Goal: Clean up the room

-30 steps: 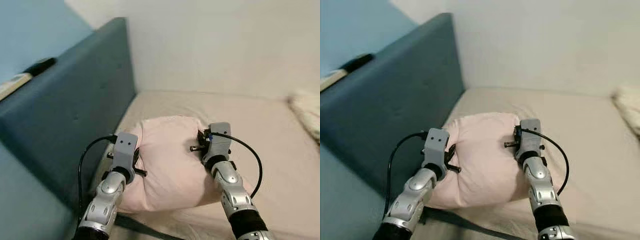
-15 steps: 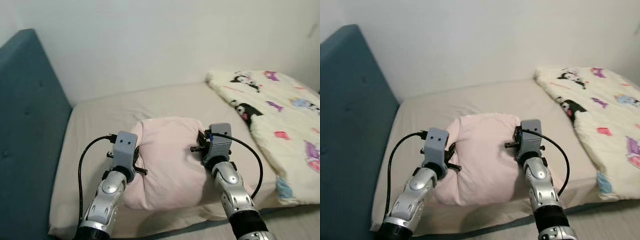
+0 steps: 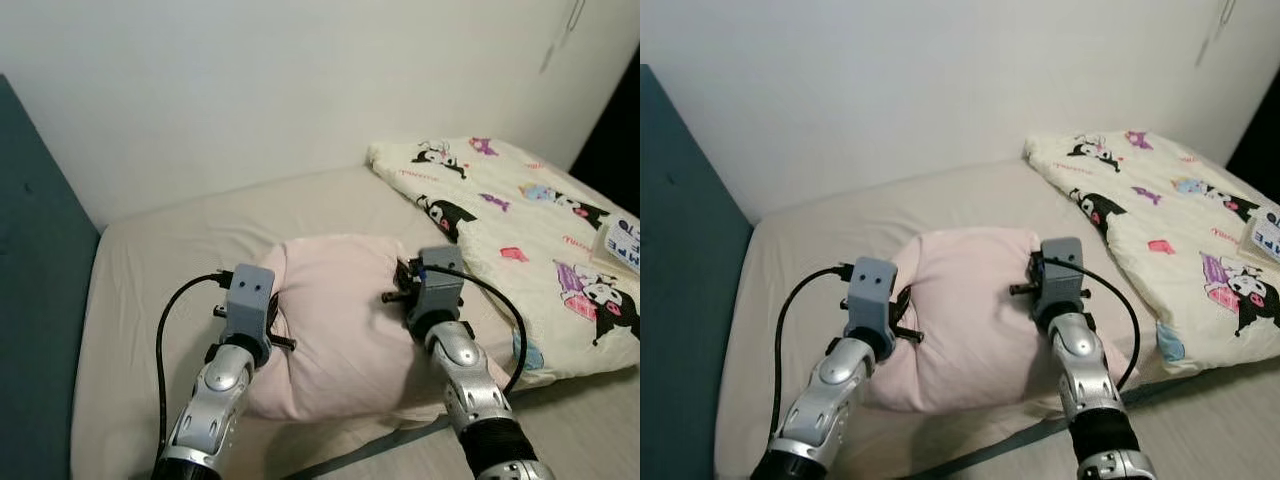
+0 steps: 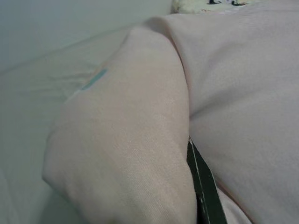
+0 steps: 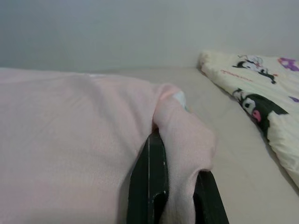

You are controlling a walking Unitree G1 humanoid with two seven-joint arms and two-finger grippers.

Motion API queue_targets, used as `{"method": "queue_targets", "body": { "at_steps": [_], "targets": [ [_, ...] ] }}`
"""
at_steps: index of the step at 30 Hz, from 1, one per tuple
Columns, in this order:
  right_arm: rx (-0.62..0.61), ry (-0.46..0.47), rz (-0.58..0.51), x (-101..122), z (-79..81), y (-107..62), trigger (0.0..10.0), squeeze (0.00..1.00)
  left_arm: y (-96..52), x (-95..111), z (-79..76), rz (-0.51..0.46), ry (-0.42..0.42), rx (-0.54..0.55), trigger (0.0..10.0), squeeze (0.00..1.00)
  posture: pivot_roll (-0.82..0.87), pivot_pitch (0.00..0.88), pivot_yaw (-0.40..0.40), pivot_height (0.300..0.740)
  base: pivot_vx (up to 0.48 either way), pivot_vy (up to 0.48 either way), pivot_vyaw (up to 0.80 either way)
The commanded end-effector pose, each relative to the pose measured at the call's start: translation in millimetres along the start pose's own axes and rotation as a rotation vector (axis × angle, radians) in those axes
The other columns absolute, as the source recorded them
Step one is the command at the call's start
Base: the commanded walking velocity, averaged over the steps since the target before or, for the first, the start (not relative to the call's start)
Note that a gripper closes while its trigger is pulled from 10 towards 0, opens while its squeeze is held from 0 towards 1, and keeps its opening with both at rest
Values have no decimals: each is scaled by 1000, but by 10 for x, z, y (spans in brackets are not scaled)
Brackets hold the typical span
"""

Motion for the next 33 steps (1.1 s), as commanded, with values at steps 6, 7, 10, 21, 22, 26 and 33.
{"method": "queue_targets", "body": {
  "at_steps": [6, 7, 10, 21, 22, 26, 33],
  "targets": [
    [143, -27, -118, 274, 277, 53, 10000, 0, -16, 109, 216, -53, 37, 98, 10000, 0, -9, 51, 16, 740, 0, 0, 0],
    [161, -24, -123, 282, 303, 49, 10000, 0, -16, 111, 224, -54, 38, 104, 10000, 0, -9, 51, 16, 740, 0, 0, 0],
    [223, -32, -122, 279, 419, 30, 10000, 0, -21, 97, 294, -49, 29, 141, 10000, 0, -10, 54, 13, 740, 0, 0, 0],
    [188, -31, -108, 236, 365, 41, 10000, 0, -20, 127, 266, -66, 12, 116, 10000, 0, -9, 57, 11, 740, 0, 0, 0],
    [188, -31, -108, 236, 365, 41, 10000, 0, -20, 127, 266, -66, 12, 116, 10000, 0, -9, 57, 11, 740, 0, 0, 0],
    [185, -29, -107, 234, 346, 39, 10000, 0, -7, 131, 253, -64, 16, 114, 10000, 0, -9, 56, 11, 740, 0, 0, 0],
    [182, -27, -106, 230, 342, 40, 10000, 0, 1, 137, 257, -65, 13, 116, 10000, 0, -9, 57, 10, 740, 0, 112, 0]
  ]
}}
Point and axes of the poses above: a point about 5 cm out from each wrist's last joint towards the gripper, its own y axis pointing out of the wrist towards the gripper, its own x axis along the axis of the wrist's last joint, z = x × y, the point moved 4 cm from there along y, pointing out of the wrist towards the gripper
